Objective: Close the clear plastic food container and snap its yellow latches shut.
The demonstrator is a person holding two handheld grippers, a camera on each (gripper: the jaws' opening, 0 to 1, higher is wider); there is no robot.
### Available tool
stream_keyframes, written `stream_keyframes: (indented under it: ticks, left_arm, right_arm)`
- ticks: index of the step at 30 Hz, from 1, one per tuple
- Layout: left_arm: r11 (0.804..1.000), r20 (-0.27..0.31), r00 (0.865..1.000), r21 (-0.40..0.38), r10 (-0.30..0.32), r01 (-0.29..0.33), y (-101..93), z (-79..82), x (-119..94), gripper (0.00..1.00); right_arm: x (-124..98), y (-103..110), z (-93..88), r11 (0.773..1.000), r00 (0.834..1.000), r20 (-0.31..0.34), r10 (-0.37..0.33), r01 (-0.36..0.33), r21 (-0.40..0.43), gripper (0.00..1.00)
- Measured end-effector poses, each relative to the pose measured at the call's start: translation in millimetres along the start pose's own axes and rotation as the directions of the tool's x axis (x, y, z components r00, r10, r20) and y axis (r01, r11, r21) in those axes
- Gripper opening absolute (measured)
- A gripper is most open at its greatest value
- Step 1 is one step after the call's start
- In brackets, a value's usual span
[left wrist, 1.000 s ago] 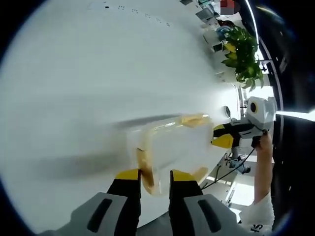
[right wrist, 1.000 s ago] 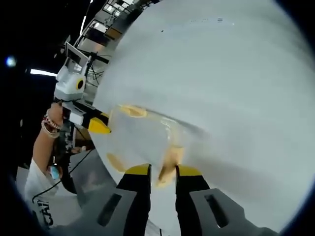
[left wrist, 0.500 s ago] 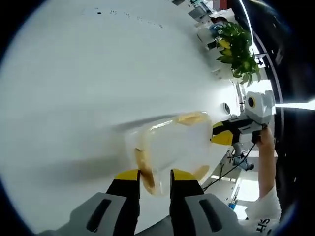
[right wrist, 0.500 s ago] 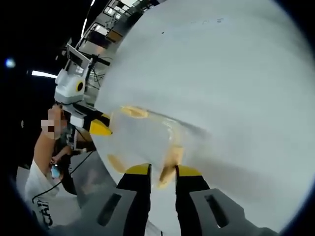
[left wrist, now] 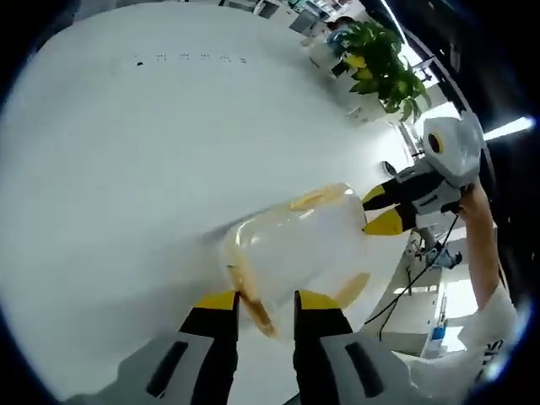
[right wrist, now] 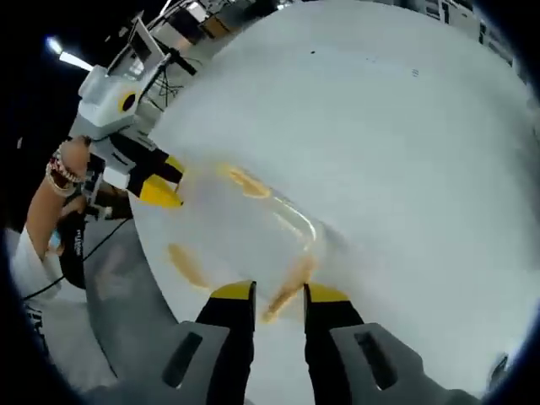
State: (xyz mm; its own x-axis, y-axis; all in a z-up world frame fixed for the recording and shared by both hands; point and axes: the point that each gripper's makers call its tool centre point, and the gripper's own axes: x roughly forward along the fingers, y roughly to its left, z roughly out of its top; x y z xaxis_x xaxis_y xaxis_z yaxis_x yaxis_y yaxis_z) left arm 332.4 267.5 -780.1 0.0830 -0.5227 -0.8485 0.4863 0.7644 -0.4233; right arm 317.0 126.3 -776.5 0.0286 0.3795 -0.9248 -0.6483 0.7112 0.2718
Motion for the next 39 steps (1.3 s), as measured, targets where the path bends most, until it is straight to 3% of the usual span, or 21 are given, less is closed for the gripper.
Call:
stream_keyframes:
  ticks: [4, 7, 8, 9, 12, 17, 19, 20, 21, 22, 24, 26, 27, 31, 34, 35, 36, 38, 39]
  left_arm:
    - [0.991, 0.038, 0.999, 0.127, 0.037, -0.041, 1.3, 3.9, -2.3, 0.2]
    - [0.977, 0.062, 0.996, 0.202, 0.063, -0.074, 2.7, 6.9, -4.1, 0.21]
    - [0.974, 0.064, 0.996, 0.211, 0.066, -0.079, 2.3, 6.6, -4.4, 0.21]
    - [0.971, 0.067, 0.995, 0.222, 0.071, -0.084, 2.4, 6.9, -4.7, 0.22]
    - [0.957, 0.081, 0.993, 0.269, 0.09, -0.108, 2.8, 8.7, -5.7, 0.23]
    - [0.89, 0.125, 0.982, 0.42, 0.139, -0.18, 2.3, 17.1, -8.9, 0.25]
    - [0.842, 0.134, 0.98, 0.503, 0.146, -0.195, -0.4, 18.8, -9.4, 0.25]
    - [0.849, 0.131, 0.979, 0.49, 0.153, -0.198, -1.7, 17.5, -9.1, 0.25]
    - [0.85, 0.133, 0.979, 0.487, 0.155, -0.2, -1.9, 17.9, -9.0, 0.25]
    - [0.842, 0.135, 0.978, 0.498, 0.158, -0.205, -2.1, 18.1, -9.2, 0.24]
    - [0.816, 0.142, 0.978, 0.54, 0.154, -0.207, -3.1, 20.4, -9.1, 0.23]
    - [0.812, 0.131, 0.981, 0.551, 0.144, -0.193, -6.5, 18.7, -7.4, 0.19]
    - [0.809, 0.143, 0.976, 0.547, 0.163, -0.215, -4.5, 20.2, -8.0, 0.18]
    - [0.745, 0.17, 0.97, 0.62, 0.177, -0.244, -6.6, 22.8, -8.3, 0.17]
    - [0.73, 0.175, 0.965, 0.632, 0.193, -0.261, -5.7, 25.4, -8.5, 0.18]
    - [0.713, 0.183, 0.961, 0.645, 0.205, -0.275, -4.5, 27.3, -9.4, 0.2]
    - [0.712, 0.187, 0.96, 0.644, 0.208, -0.28, -4.8, 28.0, -9.3, 0.25]
    - [0.695, 0.184, 0.968, 0.674, 0.171, -0.251, -13.1, 27.0, -7.0, 0.34]
    - [0.704, 0.172, 0.973, 0.672, 0.155, -0.231, -17.4, 23.4, -5.7, 0.36]
  right_arm:
    - [-0.5, -3.0, 5.8, 0.992, 0.993, -0.056, -0.102, 0.097, -0.085, 0.19]
    - [-0.4, -3.0, 7.9, 0.987, 0.99, -0.071, -0.121, 0.113, -0.112, 0.2]
    - [-1.3, -8.0, 12.7, 0.981, 0.988, -0.055, -0.142, 0.133, -0.14, 0.22]
    - [-1.8, -8.0, 14.7, 0.96, 0.987, -0.055, -0.149, 0.131, -0.248, 0.23]
    - [-1.5, -9.2, 16.9, 0.961, 0.983, -0.075, -0.169, 0.147, -0.233, 0.23]
    - [-2.3, -9.0, 21.0, 0.923, 0.975, -0.083, -0.206, 0.165, -0.348, 0.23]
    - [-0.6, -5.7, 22.3, 0.905, 0.974, -0.09, -0.207, 0.156, -0.397, 0.2]
    - [0.5, -2.0, 21.1, 0.892, 0.975, -0.106, -0.193, 0.13, -0.432, 0.18]
    - [-0.8, -4.9, 23.4, 0.857, 0.971, -0.099, -0.217, 0.141, -0.496, 0.17]
    - [0.1, -3.3, 22.6, 0.868, 0.969, -0.095, -0.226, 0.156, -0.472, 0.17]
    - [0.1, -4.4, 23.3, 0.861, 0.967, -0.104, -0.232, 0.154, -0.484, 0.17]
    - [-0.3, -5.7, 24.0, 0.859, 0.966, -0.107, -0.234, 0.154, -0.488, 0.17]
    - [-0.3, -6.0, 24.4, 0.854, 0.967, -0.107, -0.233, 0.15, -0.499, 0.17]
    - [-0.2, -7.3, 25.1, 0.86, 0.968, -0.109, -0.228, 0.148, -0.489, 0.17]
    - [0.0, -7.0, 25.4, 0.851, 0.966, -0.112, -0.233, 0.147, -0.504, 0.17]
    - [0.1, -7.2, 26.0, 0.845, 0.967, -0.11, -0.231, 0.143, -0.515, 0.17]
    - [-0.1, -7.5, 26.2, 0.844, 0.967, -0.107, -0.229, 0.142, -0.518, 0.17]
    - [0.7, -5.3, 30.3, 0.846, 0.976, -0.071, -0.206, 0.141, -0.514, 0.19]
    - [3.9, 4.2, 35.5, 0.857, 0.989, -0.033, -0.142, 0.106, -0.503, 0.21]
